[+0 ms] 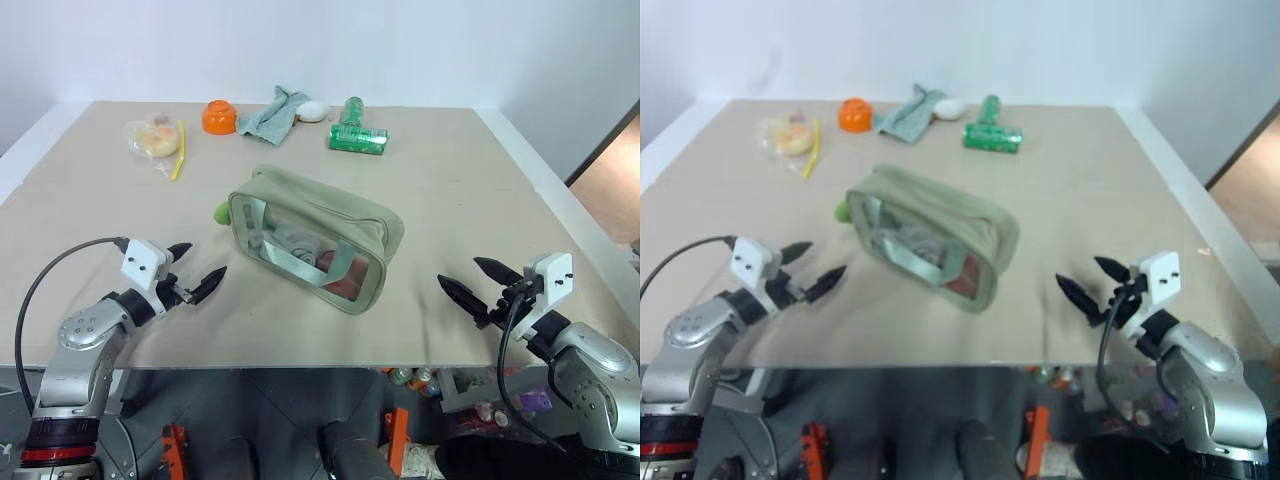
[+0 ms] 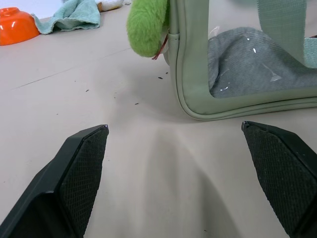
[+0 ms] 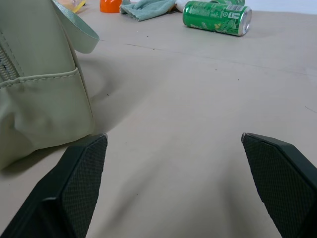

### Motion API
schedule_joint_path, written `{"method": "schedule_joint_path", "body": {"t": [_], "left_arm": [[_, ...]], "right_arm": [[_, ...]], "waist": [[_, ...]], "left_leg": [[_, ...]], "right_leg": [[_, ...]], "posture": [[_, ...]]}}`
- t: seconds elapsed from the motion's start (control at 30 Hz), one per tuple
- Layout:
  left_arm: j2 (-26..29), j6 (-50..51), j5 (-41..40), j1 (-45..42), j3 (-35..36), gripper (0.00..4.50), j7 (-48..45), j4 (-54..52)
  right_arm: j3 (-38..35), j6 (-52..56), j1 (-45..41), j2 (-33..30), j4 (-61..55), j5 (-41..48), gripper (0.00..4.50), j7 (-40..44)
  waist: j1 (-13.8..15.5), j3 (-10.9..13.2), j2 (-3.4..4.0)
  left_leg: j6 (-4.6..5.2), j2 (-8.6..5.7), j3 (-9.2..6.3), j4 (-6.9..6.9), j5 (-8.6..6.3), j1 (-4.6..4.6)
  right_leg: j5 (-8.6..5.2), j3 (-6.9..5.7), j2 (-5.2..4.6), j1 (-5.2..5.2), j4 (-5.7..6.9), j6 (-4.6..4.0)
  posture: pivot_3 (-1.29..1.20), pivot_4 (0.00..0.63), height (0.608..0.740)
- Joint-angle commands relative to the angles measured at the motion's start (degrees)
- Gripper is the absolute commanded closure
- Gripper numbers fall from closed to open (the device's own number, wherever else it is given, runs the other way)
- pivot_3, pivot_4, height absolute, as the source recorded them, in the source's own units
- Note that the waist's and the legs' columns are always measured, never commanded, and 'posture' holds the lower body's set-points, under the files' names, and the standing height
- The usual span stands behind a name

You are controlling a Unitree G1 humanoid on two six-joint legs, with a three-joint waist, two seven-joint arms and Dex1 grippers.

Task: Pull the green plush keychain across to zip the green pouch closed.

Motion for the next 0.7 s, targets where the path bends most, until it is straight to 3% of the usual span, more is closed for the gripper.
{"method": "schedule_joint_path", "body": {"t": [0.03,0.7], "left_arm": [[0.8,-1.9,0.6,-1.0,0.5,0.03,-0.3,0.0],[2.4,-0.9,-6.3,-2.9,2.0,0.03,-6.7,-3.1]], "right_arm": [[-1.6,-1.4,-0.8,-1.2,-0.2,0.2,0.00,0.6],[-1.2,-0.7,-1.4,-1.8,-0.6,-0.3,0.00,0.9]], "waist": [[0.0,0.0,0.00],[0.0,0.0,0.00]], "left_leg": [[0.00,0.00,0.00,0.00,0.00,0.00],[0.00,0.00,0.00,0.00,0.00,0.00]], "right_leg": [[0.00,0.00,0.00,0.00,0.00,0.00],[0.01,0.00,0.00,0.00,0.00,0.01]], "posture": [[0.00,0.150,0.740],[0.00,0.150,0.740]]}}
